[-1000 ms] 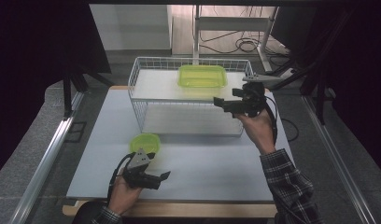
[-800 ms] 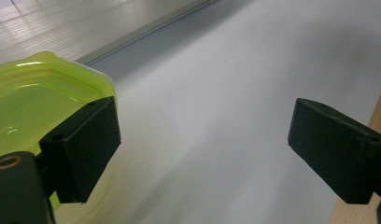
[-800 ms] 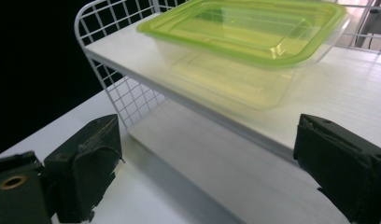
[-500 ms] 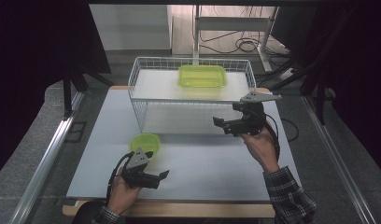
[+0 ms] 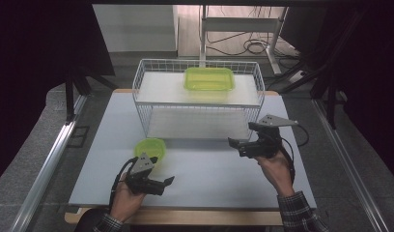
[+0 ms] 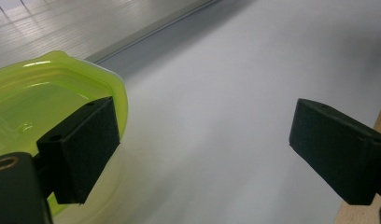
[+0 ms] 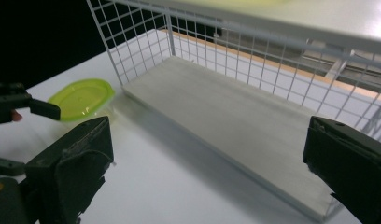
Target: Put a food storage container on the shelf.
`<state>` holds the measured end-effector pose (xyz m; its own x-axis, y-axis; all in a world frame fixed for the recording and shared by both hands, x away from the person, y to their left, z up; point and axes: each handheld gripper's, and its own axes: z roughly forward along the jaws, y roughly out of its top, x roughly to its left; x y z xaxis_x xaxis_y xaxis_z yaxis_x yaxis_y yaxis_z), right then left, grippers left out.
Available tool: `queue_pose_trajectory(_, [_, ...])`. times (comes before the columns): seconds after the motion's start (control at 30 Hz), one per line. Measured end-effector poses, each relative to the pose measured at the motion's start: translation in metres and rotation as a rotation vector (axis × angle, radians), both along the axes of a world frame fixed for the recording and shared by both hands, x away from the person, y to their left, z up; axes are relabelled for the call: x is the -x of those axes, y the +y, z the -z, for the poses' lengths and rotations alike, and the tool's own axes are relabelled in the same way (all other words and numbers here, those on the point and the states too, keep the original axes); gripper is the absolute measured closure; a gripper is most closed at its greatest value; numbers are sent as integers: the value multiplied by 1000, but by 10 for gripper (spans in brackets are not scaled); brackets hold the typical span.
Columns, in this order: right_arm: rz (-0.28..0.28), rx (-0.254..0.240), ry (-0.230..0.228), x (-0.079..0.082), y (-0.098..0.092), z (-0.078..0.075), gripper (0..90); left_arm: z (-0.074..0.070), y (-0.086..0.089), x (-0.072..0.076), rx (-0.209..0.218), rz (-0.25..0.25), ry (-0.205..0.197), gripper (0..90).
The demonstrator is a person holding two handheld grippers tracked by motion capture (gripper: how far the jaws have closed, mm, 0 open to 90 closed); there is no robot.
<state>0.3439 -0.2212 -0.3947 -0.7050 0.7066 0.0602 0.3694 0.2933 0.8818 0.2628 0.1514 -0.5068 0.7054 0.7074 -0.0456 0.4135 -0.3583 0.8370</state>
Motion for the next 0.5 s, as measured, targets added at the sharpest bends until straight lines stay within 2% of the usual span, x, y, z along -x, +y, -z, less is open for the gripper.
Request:
queue_pose_trajectory(0.2, [26, 1, 3, 11, -8, 17, 9, -1, 1, 0, -9, -7, 9, 80])
queue_pose_trajectory(0.3, [23, 13, 3, 15, -10, 21, 4, -1, 0, 1, -11, -7, 8, 77])
queue_pose_trajectory(0.4, [31, 5, 2, 19, -13, 25, 5, -1, -1, 1, -20, -1, 3, 71])
queue_pose_trajectory(0.5, [46, 26, -5, 24, -15, 32, 5, 0, -3, 2, -27, 2, -6, 65])
